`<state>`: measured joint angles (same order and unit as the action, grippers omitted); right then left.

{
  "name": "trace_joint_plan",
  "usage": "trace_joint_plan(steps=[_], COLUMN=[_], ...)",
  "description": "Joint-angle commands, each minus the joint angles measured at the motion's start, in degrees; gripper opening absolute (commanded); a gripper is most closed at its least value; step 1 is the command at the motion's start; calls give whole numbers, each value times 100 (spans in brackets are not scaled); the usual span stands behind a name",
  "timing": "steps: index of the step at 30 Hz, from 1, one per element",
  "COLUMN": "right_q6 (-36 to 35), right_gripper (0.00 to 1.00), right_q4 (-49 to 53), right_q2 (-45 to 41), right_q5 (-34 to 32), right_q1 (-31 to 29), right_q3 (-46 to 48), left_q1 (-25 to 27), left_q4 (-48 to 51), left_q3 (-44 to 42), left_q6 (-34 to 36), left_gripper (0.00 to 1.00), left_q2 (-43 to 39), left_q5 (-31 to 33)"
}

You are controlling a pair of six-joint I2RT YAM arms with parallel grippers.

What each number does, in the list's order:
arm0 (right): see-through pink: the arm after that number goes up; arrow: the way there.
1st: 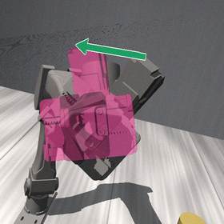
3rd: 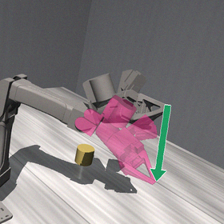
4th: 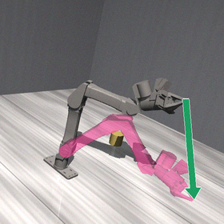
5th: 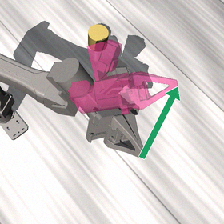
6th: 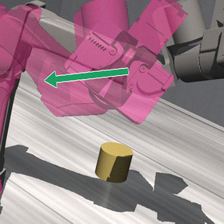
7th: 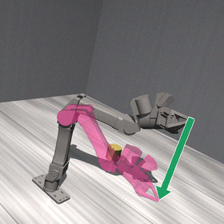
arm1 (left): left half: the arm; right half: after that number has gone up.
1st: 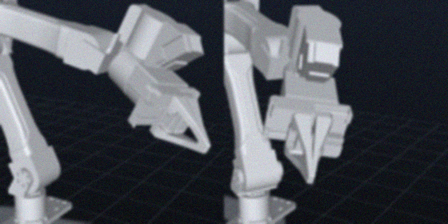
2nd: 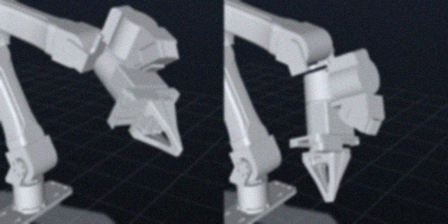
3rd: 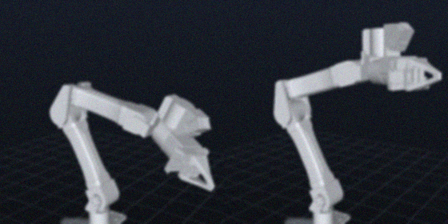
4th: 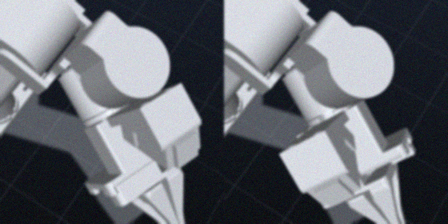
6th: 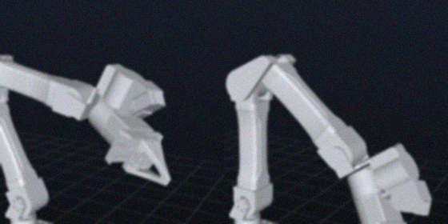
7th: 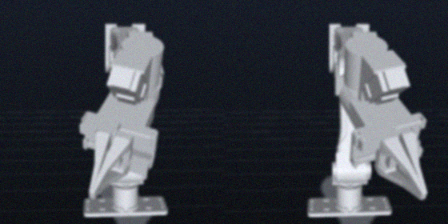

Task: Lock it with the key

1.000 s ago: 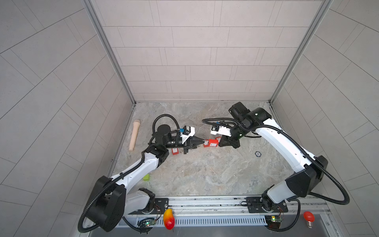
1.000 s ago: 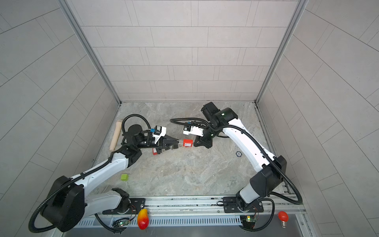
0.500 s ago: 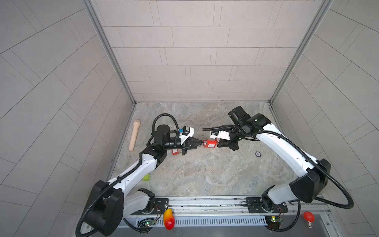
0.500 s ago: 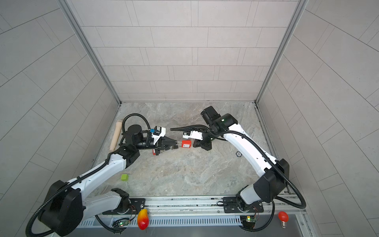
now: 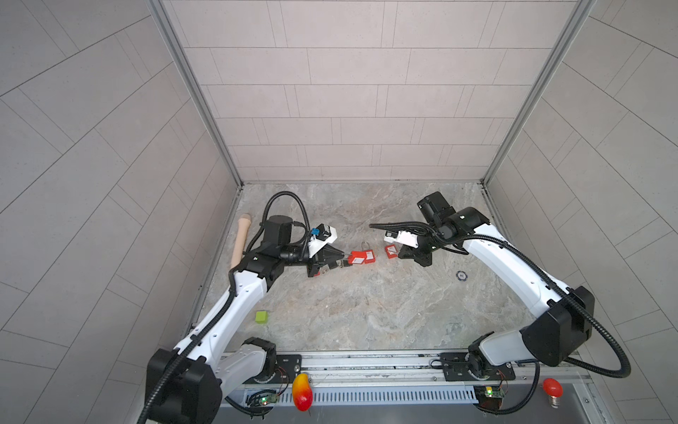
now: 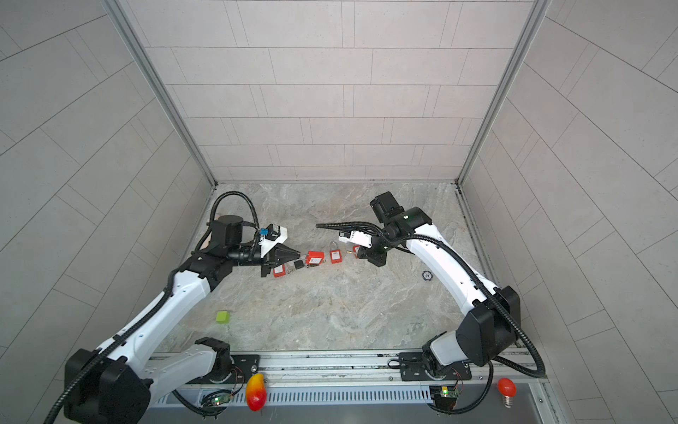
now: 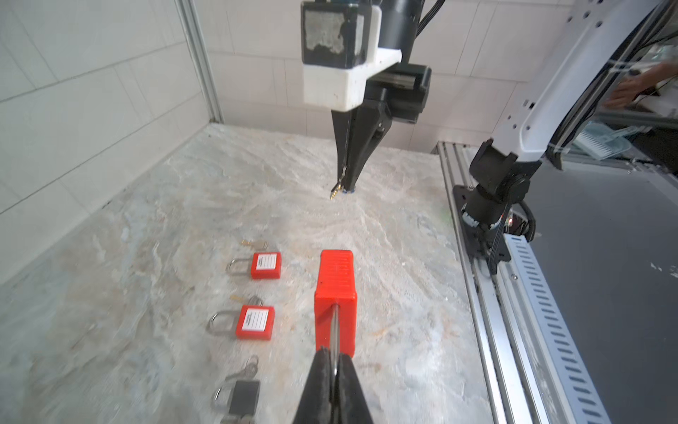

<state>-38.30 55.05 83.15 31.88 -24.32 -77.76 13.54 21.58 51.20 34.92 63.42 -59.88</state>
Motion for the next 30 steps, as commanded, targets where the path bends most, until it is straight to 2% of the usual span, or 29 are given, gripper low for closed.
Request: trace_joint_plan(steps=[1, 3, 8, 13, 18, 25, 30], right_q6=[1165, 1749, 2301, 3233, 3695, 4416, 4529], right_gripper=[0, 0, 0, 0, 0, 0, 0], right_q4=[-1008, -1498, -1829, -2617, -3214, -3879, -4013], right_q2=[214, 345, 849, 1342, 1586, 1654, 1751], right_q5=[42, 1, -705, -810, -1017, -1496, -1610], right_q1=[-43, -197, -929, -1221, -1404, -1436, -1529], right_q3=[195, 312, 100, 54, 213, 633, 663], left_q1=[-228, -345, -520, -560, -568, -704, -725], left_q4=[2301, 2977, 3969, 4939, 5383, 5492, 5370], left_q3=[663, 973, 1530, 2356, 2639, 2503, 2490], left_q6=[1462, 1788, 2063, 2304, 2457, 2440, 2639], left_gripper=[0, 0, 0, 0, 0, 0, 0], left_q2=[143, 310, 711, 1379, 2011, 2447, 2668], left_q5=[801, 1111, 2130, 3536, 4456, 5142, 5227])
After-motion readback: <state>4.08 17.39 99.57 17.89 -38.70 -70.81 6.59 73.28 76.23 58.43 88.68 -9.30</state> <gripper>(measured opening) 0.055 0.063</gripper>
